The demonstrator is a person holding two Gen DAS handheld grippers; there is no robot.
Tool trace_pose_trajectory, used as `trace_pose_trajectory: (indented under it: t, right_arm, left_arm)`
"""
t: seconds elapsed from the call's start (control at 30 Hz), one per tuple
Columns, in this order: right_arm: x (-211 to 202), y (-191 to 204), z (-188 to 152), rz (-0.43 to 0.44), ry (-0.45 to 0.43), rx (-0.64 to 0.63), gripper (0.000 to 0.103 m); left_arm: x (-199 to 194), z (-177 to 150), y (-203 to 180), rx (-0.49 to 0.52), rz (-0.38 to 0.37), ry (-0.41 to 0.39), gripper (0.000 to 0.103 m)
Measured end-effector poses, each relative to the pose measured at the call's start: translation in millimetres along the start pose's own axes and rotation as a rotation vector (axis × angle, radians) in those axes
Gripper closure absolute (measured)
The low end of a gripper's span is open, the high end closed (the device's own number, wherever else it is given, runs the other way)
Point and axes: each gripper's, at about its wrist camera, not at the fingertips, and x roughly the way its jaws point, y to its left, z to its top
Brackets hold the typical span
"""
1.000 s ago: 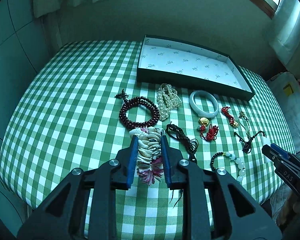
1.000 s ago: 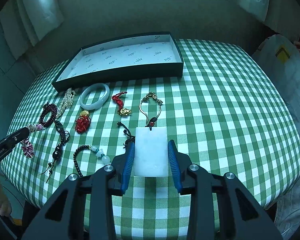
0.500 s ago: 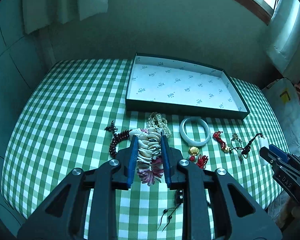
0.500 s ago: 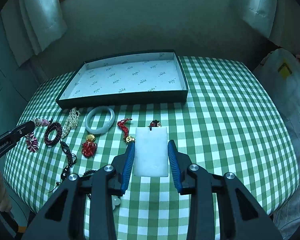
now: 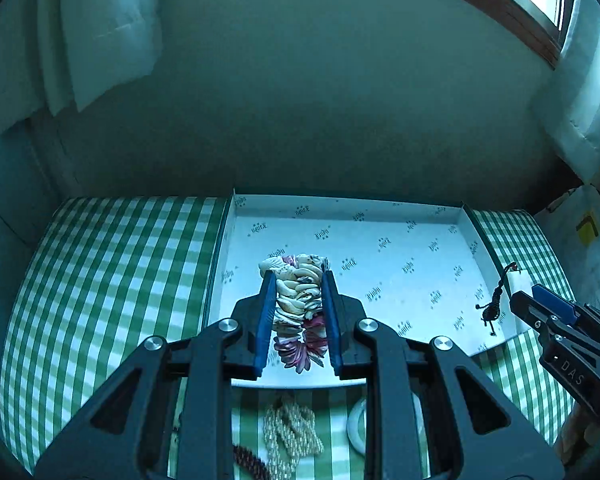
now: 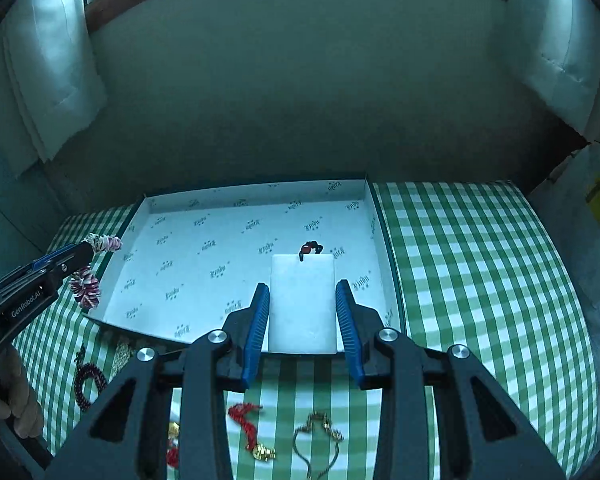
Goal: Organize jewelry
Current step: 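Carry the shell bracelet and pendant into the white-lined box with both grippers, then open both grippers in the box and lift them away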
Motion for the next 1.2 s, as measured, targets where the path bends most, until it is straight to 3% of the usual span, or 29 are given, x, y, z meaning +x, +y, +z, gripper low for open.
trace_pose_trajectory:
  t: [0.23,0.47,0.57,0.63,0.83,1.07,1.2]
  right_arm:
    - [69,-6,0,-0.008,0.115,0.004,0.068]
    - [89,-3,-13,-0.027,0.148,-0.020,0.068]
    - [91,0,-15,-0.038,0.140,-0.037,0.068]
    - [92,2,-16,-0.037,0.143,-0.035,0.068]
    - [81,3,-16,-0.037,0.121,-0.035,0.068]
    - [50,9,-31,-0.033,0.093,-0.040,0.066]
    - [22,4,-46,-0.034,0.068,-0.015,0.051]
  left_arm:
    - [68,-3,-1,0.013,0.034,0.090,0.080]
    - [87,-16,-5,0.038,0.072,0.106,0.079]
    - [92,-19,-8,0.041,0.090,0.104,0.072]
    - [94,-21,-11,0.043,0.087,0.105,0.057]
    - [84,-26,-22,0.065,0.099,0.079,0.037]
    - [50,-29,-17,0.051,0.070,0.057,0.031]
    - [16,-40,-10,0.045,0.069,0.035,0.023]
